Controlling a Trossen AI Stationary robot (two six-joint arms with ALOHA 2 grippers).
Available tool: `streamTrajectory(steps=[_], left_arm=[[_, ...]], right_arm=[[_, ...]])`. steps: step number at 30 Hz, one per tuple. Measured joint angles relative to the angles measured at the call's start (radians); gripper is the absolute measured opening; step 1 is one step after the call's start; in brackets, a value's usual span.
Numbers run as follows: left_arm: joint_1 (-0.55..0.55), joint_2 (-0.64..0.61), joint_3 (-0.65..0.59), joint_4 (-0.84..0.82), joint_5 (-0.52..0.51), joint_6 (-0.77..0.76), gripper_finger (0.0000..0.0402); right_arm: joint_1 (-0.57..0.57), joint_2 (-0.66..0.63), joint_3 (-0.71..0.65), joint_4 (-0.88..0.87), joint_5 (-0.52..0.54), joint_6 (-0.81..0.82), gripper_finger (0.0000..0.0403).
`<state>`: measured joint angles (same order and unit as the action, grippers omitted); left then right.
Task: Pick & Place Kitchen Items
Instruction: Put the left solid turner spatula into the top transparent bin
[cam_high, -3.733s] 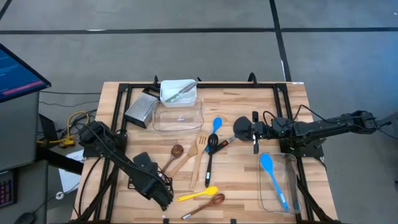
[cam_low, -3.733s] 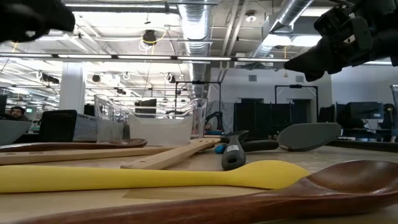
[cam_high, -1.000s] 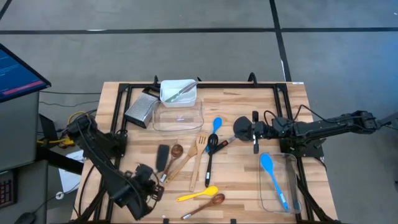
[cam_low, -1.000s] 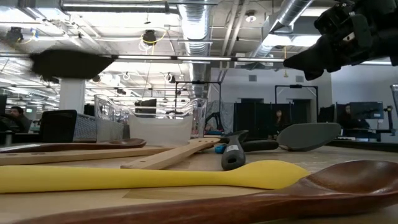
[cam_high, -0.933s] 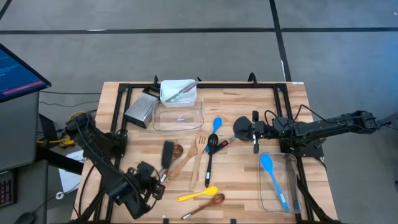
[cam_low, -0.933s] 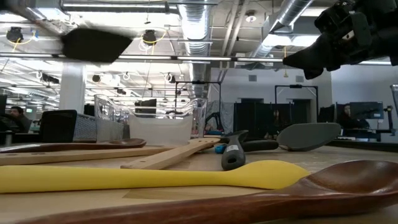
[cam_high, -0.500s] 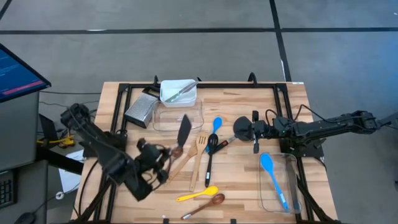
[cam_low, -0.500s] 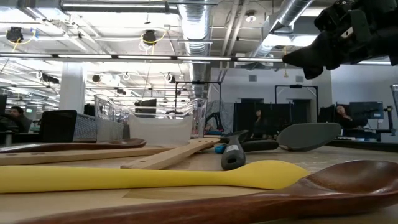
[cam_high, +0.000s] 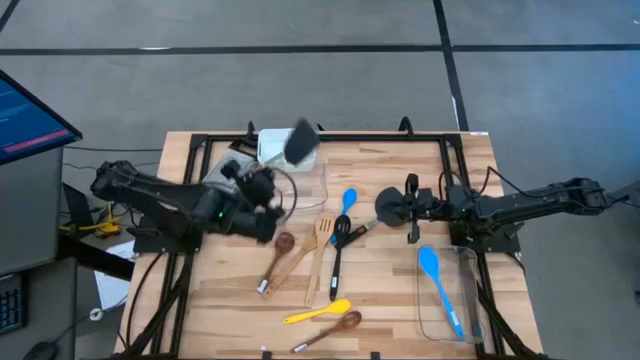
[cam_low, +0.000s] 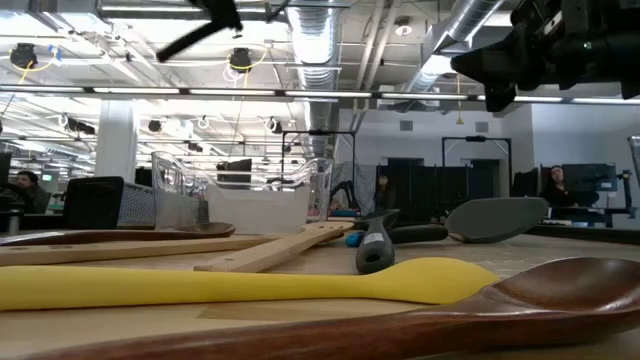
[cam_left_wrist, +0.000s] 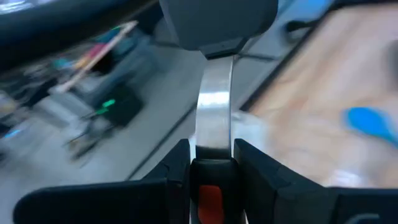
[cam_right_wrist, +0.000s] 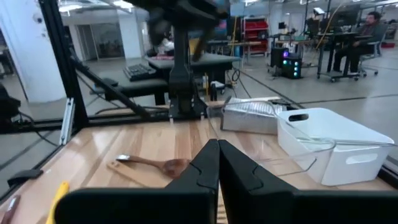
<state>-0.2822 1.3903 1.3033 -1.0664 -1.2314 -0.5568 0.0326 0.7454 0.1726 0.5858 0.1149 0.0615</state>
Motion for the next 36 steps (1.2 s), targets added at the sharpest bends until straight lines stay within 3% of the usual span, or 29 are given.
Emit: streamTrajectory(steps=[4,8,14,17,26,36], left_arm=[[0.107,-0.027,-0.115,0.086,-0.010,0.006,0.0072],[0.165,-0.053,-0.244,0.286,0.060,0.162,0.0071],[0.254,-0.113,-0.432,0.834,0.436,0.563,0.0071],[0.320,-0.148,-0.495,1.021,0.616,0.648,0.0070],[0.502,-0.196,-0.591,1.043,0.766,0.529,0.0067],[0.521,-0.130,-0.724,1.221,0.770,0.468,0.0047]], right_arm=[[0.000,0.000,0.000,-0.001,0.018,0.000,0.0000],[0.000,0.000,0.000,-0.002,0.018,0.000,0.0000],[0.000,0.000,0.000,-0.001,0.018,0.000,0.0000],[0.000,0.000,0.000,-0.002,0.018,0.006,0.0000],[0.007,0.000,0.000,-0.025,0.017,0.018,0.0000],[0.005,0.001,0.000,-0.055,0.019,-0.004,0.0000]])
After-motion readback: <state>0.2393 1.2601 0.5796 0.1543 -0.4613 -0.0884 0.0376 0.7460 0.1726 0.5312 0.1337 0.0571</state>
